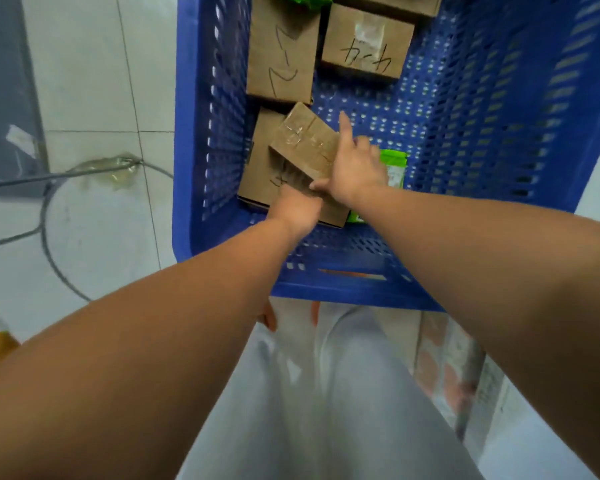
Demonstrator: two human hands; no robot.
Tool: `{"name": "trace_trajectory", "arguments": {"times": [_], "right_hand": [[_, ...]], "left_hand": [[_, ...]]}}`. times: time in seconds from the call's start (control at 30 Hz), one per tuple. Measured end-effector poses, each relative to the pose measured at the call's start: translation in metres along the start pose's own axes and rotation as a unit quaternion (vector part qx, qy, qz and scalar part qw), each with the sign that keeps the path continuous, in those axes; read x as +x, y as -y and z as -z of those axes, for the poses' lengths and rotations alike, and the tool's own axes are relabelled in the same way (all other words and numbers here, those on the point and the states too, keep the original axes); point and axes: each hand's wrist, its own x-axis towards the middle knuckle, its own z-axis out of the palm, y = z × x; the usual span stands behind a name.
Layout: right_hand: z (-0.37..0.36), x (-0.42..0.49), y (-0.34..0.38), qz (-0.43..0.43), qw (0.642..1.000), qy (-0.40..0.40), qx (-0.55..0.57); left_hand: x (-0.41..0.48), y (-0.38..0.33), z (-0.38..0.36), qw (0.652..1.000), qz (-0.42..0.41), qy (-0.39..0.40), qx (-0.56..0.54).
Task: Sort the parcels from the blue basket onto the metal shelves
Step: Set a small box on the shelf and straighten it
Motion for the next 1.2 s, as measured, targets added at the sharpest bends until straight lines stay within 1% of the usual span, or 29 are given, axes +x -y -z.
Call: {"name": "trace_trajectory", "arguments": {"times": [0.1,0.2,0.33,0.43,0.53,0.6,0.67,0.73,0.83,0.97,1.03,1.1,1.17,1.2], "right_hand": [[-0.020,0.015,-0.004,-0.010,1.000,-0.010,-0.022],[-0.036,0.027,-0.005,0.005,1.000,-0.020,-0.020],[-0.040,0.037,-0.012,0.024,0.999,-0.028,-0.024],[-0.032,0.038,-0.024,0.030,0.997,0.032,0.060],[-0.018,0.030,-0.039,-0.003,0.981,0.102,0.163],[-0.002,0.021,-0.047,-0.026,0.960,0.136,0.242],[0.015,0.007,-0.052,-0.050,0.930,0.168,0.324],[0.035,-0.007,-0.056,-0.071,0.906,0.174,0.379],[0.070,-0.030,-0.058,-0.073,0.886,0.172,0.425],[0.112,-0.060,-0.062,-0.065,0.872,0.180,0.451],[0.132,-0.075,-0.066,-0.058,0.870,0.188,0.453],[0.149,-0.091,-0.069,-0.047,0.867,0.202,0.453],[0.165,-0.107,-0.071,-0.042,0.856,0.205,0.472],[0.171,-0.116,-0.070,-0.043,0.843,0.199,0.497]], "left_hand": [[0.021,0.006,-0.011,1.000,0.008,-0.027,0.013],[0.036,0.006,-0.014,0.997,0.000,-0.069,0.037],[0.044,0.007,-0.013,0.997,-0.002,-0.072,0.025],[0.037,0.008,-0.007,0.994,-0.024,-0.074,0.070],[0.021,0.007,0.005,0.987,-0.069,-0.082,0.121],[0.007,0.001,0.015,0.970,-0.138,-0.110,0.169],[-0.007,-0.009,0.024,0.947,-0.203,-0.134,0.208],[-0.020,-0.022,0.032,0.929,-0.236,-0.143,0.247],[-0.045,-0.040,0.042,0.899,-0.261,-0.137,0.325],[-0.082,-0.061,0.052,0.825,-0.313,-0.155,0.443],[-0.101,-0.073,0.055,0.798,-0.337,-0.167,0.470],[-0.121,-0.084,0.059,0.797,-0.339,-0.178,0.468],[-0.140,-0.096,0.059,0.815,-0.328,-0.190,0.439],[-0.150,-0.102,0.058,0.831,-0.321,-0.195,0.410]]}}
